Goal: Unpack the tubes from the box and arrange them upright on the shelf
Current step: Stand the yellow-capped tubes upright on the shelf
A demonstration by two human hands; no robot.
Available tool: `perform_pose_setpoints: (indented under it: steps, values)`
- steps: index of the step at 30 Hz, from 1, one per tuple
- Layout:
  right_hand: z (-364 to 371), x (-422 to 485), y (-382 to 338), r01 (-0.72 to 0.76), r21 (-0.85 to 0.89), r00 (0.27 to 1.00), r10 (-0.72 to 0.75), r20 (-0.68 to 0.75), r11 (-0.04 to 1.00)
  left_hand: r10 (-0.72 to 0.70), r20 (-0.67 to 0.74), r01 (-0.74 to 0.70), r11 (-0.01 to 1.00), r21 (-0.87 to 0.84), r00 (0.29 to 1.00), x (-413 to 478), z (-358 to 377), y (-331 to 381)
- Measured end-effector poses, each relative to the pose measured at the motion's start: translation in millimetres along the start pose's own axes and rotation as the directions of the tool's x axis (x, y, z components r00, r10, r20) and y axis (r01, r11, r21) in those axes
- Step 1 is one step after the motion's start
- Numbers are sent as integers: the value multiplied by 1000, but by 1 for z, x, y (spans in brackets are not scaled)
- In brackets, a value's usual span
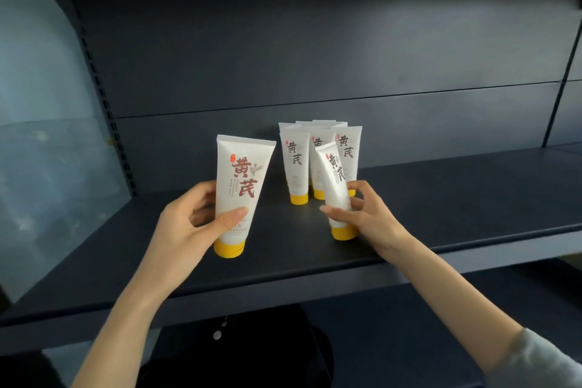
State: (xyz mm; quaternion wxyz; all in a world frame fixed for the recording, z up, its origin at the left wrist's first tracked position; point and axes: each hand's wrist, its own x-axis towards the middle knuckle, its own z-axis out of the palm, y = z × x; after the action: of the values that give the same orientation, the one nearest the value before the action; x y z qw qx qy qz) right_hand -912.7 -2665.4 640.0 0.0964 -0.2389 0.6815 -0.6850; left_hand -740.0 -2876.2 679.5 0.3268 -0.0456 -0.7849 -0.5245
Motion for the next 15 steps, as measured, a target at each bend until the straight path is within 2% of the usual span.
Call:
perform_pose_setpoints:
  steps: [9, 12, 15]
  values:
    - [48, 56, 2, 33, -296, 984, -83, -159, 955, -3, -15, 3, 999, -35, 1000, 10, -7, -10]
    - [47, 66, 7, 13, -318, 988, -61, -141, 948, -6, -9, 5, 999, -44, 1000, 13, -3, -12]
    - [37, 70, 11, -38, -312, 998, 23, -50, 949, -7, -19, 6, 999, -37, 1000, 18, -2, -15]
